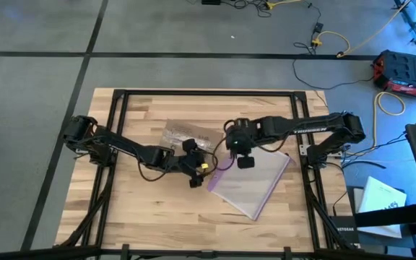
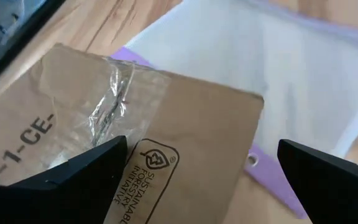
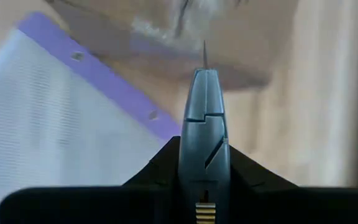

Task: Unpack boxes
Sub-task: Open the cardboard box using the cutter

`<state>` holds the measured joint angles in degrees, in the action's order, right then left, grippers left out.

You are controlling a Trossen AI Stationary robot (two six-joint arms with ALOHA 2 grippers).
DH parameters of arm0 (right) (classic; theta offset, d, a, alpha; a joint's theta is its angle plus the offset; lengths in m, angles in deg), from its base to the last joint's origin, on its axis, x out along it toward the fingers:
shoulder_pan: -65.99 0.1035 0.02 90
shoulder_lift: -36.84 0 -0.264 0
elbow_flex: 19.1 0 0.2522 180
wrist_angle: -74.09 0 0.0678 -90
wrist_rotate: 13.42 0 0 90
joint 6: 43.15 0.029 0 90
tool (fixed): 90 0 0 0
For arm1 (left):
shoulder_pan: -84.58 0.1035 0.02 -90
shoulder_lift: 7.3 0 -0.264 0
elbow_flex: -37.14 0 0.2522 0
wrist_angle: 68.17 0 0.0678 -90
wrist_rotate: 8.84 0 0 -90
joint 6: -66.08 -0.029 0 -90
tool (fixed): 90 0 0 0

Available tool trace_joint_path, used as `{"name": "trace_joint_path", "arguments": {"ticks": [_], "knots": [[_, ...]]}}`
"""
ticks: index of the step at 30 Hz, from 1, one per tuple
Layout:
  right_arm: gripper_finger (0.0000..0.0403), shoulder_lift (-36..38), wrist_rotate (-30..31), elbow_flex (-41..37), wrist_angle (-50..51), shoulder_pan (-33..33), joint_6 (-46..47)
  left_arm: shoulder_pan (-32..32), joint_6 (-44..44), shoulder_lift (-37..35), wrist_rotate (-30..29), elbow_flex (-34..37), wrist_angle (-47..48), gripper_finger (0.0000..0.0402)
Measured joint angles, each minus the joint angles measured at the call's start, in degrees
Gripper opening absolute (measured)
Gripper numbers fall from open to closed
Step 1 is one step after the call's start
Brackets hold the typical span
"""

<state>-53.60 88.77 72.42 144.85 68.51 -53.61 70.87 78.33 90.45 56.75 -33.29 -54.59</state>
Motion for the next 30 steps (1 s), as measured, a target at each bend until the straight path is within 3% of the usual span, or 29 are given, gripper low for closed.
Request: {"name": "trace_joint_path", "arguments": {"ticks": [5,9,16,23,26,30], "knots": [[0.0051,-0.9,10.6,1.2,2.0,3.2,-15.5,-0.3,7.6,0.0,3.4,0.0,-3.6,0.0400],[0.0051,-0.9,14.4,1.2,2.1,6.5,-22.8,-0.6,10.6,0.0,3.9,0.0,-4.1,0.0400],[0.0051,-0.8,26.7,0.0,-1.4,16.1,-39.1,-0.1,15.5,0.0,3.9,0.1,-6.4,0.0400],[0.0051,-3.5,29.8,-1.7,-9.4,18.3,-42.8,-0.5,14.4,0.1,3.7,0.1,-9.4,0.0400],[0.0051,-6.0,32.8,-1.8,-7.7,18.0,-43.0,-1.2,13.8,0.1,3.3,0.1,-9.0,0.0400],[0.0051,-8.4,32.2,-1.7,-4.3,18.1,-42.4,-1.8,12.9,0.1,3.3,0.0,-8.6,0.0400]]}}
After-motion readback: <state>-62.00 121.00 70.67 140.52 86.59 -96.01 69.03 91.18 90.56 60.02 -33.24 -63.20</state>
